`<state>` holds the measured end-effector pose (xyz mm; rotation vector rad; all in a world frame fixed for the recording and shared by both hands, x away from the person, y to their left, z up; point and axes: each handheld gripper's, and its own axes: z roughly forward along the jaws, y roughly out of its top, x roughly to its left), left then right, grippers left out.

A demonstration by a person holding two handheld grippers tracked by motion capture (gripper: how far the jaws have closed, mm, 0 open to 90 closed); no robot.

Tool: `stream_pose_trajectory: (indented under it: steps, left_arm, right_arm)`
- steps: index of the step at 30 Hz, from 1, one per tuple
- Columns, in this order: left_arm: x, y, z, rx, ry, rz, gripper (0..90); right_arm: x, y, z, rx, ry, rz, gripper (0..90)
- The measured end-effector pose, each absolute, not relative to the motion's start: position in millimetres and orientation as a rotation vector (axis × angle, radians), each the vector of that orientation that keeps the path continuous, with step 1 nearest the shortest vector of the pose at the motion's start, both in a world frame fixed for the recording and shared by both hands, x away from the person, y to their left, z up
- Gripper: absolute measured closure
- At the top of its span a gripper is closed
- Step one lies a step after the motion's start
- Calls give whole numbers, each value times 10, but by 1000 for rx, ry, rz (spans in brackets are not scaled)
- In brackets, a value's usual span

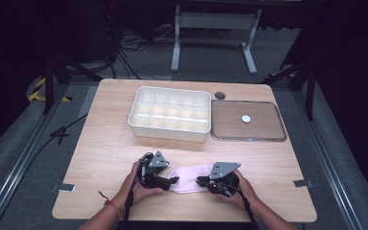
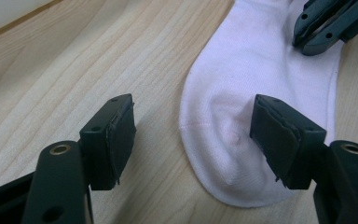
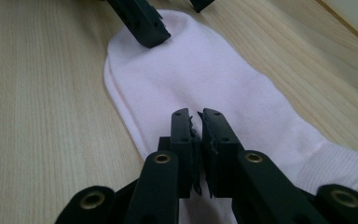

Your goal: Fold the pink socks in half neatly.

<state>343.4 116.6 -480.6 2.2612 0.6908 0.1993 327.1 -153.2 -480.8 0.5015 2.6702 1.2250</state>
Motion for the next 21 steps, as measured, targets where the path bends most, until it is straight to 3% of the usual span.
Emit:
stream_pose_trajectory:
  steps: [6, 21]
  left_arm:
    - [3405, 1135, -4794, 2278, 657, 191, 379]
    - [3398, 1154, -4786, 2263, 603, 92, 727]
  right_arm:
    - [3271, -1531, -4808, 503, 2671, 1226, 836]
    - [3267, -1525, -4810, 510, 2665, 1226, 835]
